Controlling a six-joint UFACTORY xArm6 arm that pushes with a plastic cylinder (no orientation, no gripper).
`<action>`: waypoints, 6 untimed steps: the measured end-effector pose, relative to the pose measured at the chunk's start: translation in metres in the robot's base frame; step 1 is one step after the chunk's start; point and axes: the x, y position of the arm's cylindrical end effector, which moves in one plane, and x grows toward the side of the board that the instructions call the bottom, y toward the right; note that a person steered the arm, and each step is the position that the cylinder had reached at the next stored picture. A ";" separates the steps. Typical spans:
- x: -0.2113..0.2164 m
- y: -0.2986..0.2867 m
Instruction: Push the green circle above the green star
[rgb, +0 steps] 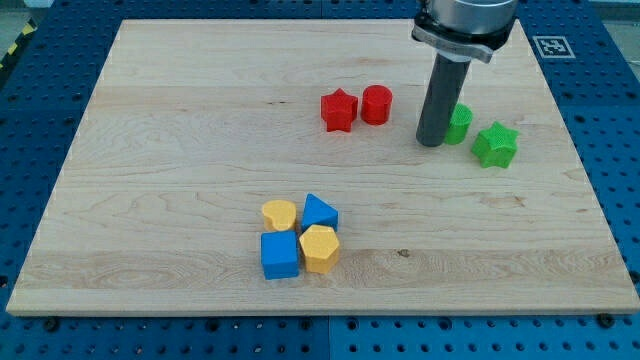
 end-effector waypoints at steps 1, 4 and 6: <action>0.000 0.002; -0.025 -0.005; -0.025 0.042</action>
